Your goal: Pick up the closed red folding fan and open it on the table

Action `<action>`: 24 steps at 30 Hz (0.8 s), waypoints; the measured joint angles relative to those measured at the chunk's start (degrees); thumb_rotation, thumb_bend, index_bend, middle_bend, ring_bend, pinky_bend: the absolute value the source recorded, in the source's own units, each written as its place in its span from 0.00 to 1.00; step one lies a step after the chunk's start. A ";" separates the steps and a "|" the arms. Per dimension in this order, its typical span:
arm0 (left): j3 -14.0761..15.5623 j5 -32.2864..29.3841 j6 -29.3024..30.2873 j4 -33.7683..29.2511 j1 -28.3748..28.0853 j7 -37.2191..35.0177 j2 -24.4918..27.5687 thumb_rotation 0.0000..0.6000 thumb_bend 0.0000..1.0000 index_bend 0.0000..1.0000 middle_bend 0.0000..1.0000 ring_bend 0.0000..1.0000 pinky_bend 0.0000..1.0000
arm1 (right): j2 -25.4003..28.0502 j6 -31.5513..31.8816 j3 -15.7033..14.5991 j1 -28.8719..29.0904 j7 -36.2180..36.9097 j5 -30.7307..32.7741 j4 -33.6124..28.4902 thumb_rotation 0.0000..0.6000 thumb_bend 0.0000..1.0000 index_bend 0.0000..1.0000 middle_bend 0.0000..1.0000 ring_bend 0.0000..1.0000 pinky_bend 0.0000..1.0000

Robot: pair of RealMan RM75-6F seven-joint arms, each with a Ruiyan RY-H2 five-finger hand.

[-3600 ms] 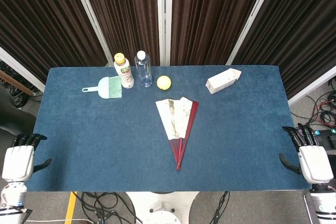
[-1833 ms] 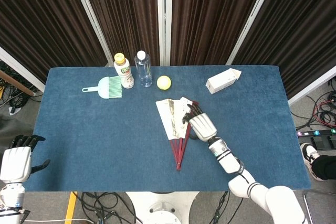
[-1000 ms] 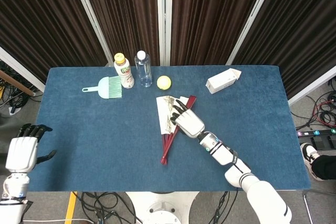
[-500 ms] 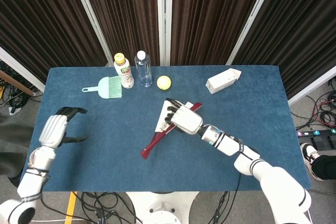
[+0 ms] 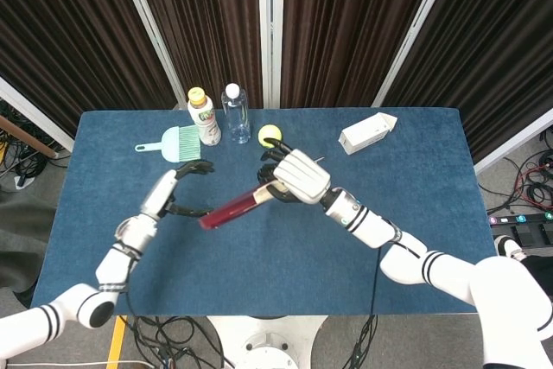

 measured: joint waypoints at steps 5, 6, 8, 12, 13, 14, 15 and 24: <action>0.99 1.29 -0.79 0.45 -1.99 -0.92 -1.59 1.00 0.09 0.23 0.27 0.26 0.23 | 0.99 -1.90 3.33 1.03 -4.44 3.28 -3.55 1.00 0.65 0.76 0.60 0.28 0.10; 1.00 1.25 -0.92 0.39 -2.32 -1.11 -1.88 1.00 0.09 0.23 0.27 0.26 0.23 | 0.96 -2.19 3.85 1.17 -5.17 3.90 -3.92 1.00 0.65 0.76 0.60 0.28 0.10; 0.88 0.80 -1.12 0.31 -2.74 -1.39 -2.48 1.00 0.09 0.23 0.27 0.26 0.23 | 0.66 -2.92 4.98 1.54 -6.77 5.32 -4.49 1.00 0.65 0.76 0.60 0.28 0.10; -0.04 -2.02 -2.10 0.20 -3.56 -2.08 -3.85 1.00 0.09 0.27 0.28 0.26 0.23 | -0.58 -4.17 6.69 2.19 -9.22 7.66 -4.87 1.00 0.65 0.75 0.60 0.27 0.10; -0.31 -2.90 -2.37 0.17 -3.71 -2.14 -4.14 1.00 0.09 0.27 0.28 0.26 0.23 | -0.99 -4.40 7.05 2.35 -10.00 8.23 -4.90 1.00 0.65 0.75 0.60 0.27 0.10; -0.58 -3.81 -2.61 0.14 -3.84 -2.13 -4.44 1.00 0.09 0.28 0.29 0.26 0.23 | -1.32 -4.56 7.34 2.47 -10.59 8.65 -4.94 1.00 0.65 0.75 0.60 0.27 0.10; -0.95 -5.08 -2.85 0.10 -3.97 -1.96 -4.86 1.00 0.09 0.29 0.30 0.26 0.23 | -1.65 -4.73 7.65 2.60 -11.16 9.07 -5.01 1.00 0.65 0.75 0.60 0.27 0.10; -4.39 -15.44 -3.25 -1.62 -4.06 1.88 -7.74 1.00 0.07 0.37 0.37 0.28 0.27 | -5.17 -4.34 9.25 3.03 -16.81 11.37 -4.74 1.00 0.65 0.74 0.60 0.27 0.08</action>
